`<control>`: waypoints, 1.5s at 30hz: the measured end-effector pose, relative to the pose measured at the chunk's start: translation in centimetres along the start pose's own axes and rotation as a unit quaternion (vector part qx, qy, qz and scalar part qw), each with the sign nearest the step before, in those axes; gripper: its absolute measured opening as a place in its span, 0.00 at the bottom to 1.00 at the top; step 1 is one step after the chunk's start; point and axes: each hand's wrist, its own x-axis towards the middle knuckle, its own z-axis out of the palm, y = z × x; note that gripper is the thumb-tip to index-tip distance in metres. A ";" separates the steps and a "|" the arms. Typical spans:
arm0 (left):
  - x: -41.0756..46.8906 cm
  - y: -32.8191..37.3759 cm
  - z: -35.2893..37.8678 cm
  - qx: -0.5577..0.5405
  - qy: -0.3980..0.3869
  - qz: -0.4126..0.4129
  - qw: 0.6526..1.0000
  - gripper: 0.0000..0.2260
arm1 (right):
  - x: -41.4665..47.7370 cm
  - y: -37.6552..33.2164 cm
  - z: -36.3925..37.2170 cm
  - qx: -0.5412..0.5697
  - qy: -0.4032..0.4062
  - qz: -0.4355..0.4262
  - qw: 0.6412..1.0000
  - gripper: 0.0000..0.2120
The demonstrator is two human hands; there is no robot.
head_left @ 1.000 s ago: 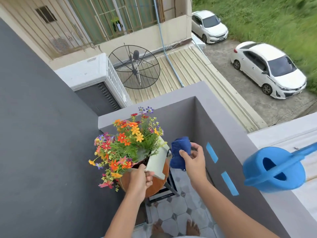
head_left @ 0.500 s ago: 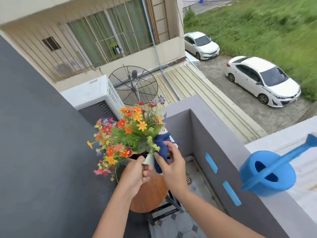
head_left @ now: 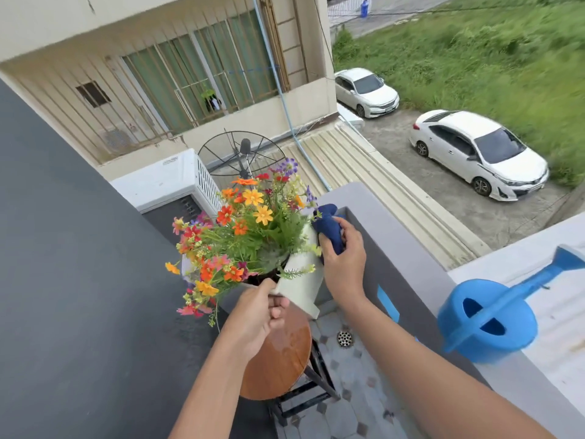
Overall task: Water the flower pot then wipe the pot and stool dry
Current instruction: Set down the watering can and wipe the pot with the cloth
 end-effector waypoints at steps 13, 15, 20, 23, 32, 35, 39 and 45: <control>-0.4 2.3 0.7 -0.017 0.031 0.055 0.998 0.08 | -7.1 -0.2 -0.1 0.057 -0.031 0.042 0.997 0.18; -0.3 1.9 0.8 0.023 0.039 0.056 0.997 0.07 | -7.3 -1.5 -0.4 0.087 -0.046 0.029 0.995 0.17; -0.6 0.8 1.5 0.039 0.034 0.061 0.997 0.08 | -5.7 -3.2 -0.2 0.086 -0.039 0.008 0.996 0.16; -1.5 0.6 1.5 0.035 0.020 0.064 0.997 0.09 | -2.9 -4.4 -0.7 0.080 -0.005 0.005 0.997 0.15; -2.7 1.1 0.8 0.062 0.019 0.095 0.993 0.08 | -0.1 -5.4 -0.2 0.045 -0.006 0.027 0.999 0.22; -2.3 1.4 0.5 0.035 0.025 0.093 0.995 0.08 | -3.0 -5.5 0.4 0.056 -0.044 0.013 0.997 0.19; -1.3 1.8 -0.3 -0.041 0.030 0.086 0.995 0.08 | -7.0 -4.9 0.9 0.025 -0.111 -0.063 0.992 0.22; -1.4 2.2 -1.3 -0.096 0.006 0.061 0.993 0.08 | -9.3 -1.4 -0.7 -0.083 -0.155 -0.209 0.962 0.23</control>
